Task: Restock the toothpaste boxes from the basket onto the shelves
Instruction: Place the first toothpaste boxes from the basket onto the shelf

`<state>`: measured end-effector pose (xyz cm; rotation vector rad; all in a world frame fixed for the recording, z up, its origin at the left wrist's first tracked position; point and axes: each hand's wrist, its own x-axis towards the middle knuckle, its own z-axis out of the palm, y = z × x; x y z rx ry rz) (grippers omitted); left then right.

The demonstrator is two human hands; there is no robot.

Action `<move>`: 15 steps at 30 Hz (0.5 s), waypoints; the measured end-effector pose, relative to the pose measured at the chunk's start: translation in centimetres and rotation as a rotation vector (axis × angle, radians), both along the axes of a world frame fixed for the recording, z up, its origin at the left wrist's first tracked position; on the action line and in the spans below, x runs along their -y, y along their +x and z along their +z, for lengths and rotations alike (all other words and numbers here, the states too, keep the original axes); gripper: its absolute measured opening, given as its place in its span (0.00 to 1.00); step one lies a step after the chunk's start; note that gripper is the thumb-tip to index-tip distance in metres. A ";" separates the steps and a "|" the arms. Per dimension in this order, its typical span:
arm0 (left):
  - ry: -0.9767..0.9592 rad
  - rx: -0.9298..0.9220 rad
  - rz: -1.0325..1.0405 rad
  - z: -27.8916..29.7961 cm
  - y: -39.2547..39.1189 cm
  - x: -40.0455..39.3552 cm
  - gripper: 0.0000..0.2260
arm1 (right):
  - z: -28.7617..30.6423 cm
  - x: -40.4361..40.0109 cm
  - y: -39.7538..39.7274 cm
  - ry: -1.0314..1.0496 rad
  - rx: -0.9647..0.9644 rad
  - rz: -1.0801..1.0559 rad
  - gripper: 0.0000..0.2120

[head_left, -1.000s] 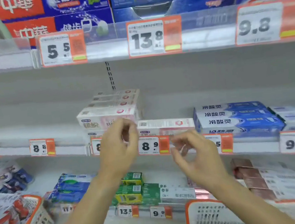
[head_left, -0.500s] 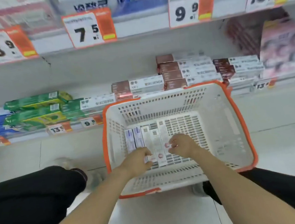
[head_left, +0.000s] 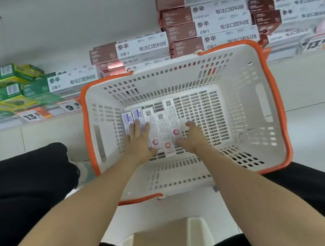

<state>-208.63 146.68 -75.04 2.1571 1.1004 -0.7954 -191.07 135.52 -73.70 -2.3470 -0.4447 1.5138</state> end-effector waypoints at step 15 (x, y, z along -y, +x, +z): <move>0.115 0.225 0.612 -1.3 -1.7 0.0 0.44 | -2.3 0.5 -2.2 0.046 0.082 -0.149 0.61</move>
